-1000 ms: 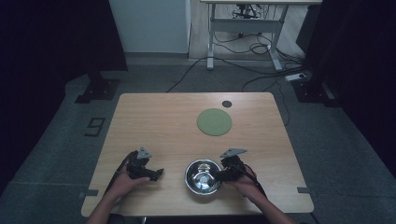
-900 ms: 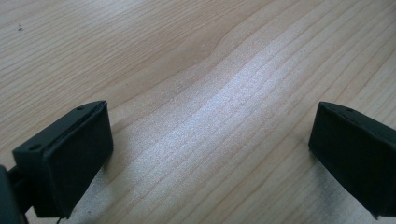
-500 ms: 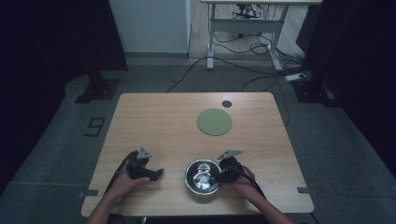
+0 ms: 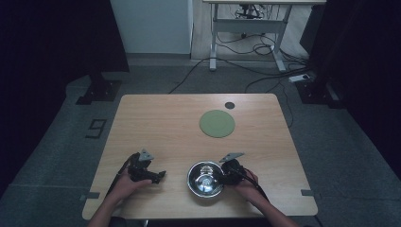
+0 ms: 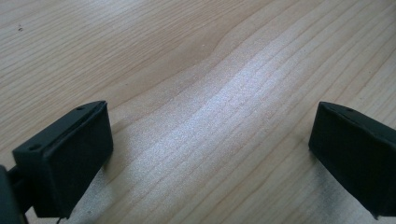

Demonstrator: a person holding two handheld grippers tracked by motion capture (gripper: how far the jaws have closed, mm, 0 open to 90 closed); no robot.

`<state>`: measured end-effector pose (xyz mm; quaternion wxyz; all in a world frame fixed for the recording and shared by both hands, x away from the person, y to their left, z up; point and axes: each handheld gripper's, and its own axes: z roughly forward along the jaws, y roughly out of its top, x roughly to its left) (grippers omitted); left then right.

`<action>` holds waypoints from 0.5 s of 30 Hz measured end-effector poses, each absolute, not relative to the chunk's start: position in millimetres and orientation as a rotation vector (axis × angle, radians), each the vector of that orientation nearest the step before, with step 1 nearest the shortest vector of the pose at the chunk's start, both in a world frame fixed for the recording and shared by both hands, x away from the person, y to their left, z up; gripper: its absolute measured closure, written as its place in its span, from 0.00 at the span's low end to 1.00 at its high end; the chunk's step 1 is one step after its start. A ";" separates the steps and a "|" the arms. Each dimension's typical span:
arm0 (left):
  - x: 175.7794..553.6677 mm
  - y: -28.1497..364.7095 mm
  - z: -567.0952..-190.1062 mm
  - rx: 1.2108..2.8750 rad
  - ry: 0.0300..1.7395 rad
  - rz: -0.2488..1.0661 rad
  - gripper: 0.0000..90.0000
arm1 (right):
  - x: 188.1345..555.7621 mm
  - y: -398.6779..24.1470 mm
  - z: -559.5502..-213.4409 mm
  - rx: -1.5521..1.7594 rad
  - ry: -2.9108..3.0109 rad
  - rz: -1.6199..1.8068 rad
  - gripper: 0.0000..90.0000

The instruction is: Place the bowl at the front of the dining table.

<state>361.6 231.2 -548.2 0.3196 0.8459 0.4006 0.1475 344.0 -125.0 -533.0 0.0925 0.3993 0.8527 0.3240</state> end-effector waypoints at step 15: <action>361.6 231.2 -548.2 2.224 1.053 0.388 0.00 | 351.9 -135.8 -532.1 1.320 2.574 1.059 0.92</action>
